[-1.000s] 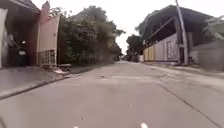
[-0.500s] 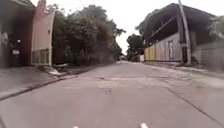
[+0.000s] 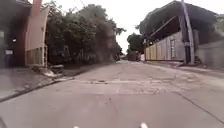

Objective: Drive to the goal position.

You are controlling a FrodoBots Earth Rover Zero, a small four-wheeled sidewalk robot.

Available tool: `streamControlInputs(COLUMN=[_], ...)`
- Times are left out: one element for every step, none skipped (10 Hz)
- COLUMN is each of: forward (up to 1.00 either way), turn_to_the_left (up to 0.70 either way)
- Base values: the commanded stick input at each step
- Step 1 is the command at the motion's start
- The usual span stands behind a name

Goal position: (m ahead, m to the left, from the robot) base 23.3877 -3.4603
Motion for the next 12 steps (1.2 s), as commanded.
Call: streamControlInputs(forward=[0.7, 0.7, 0.7, 0.7, 0.7, 0.7, 0.7, 0.7, 0.7, 0.7, 0.7, 0.7], turn_to_the_left=[0.0, 0.0, 0.0, 0.0, 0.0, 0.0, 0.0, 0.0, 0.0, 0.0, 0.0, 0.0])
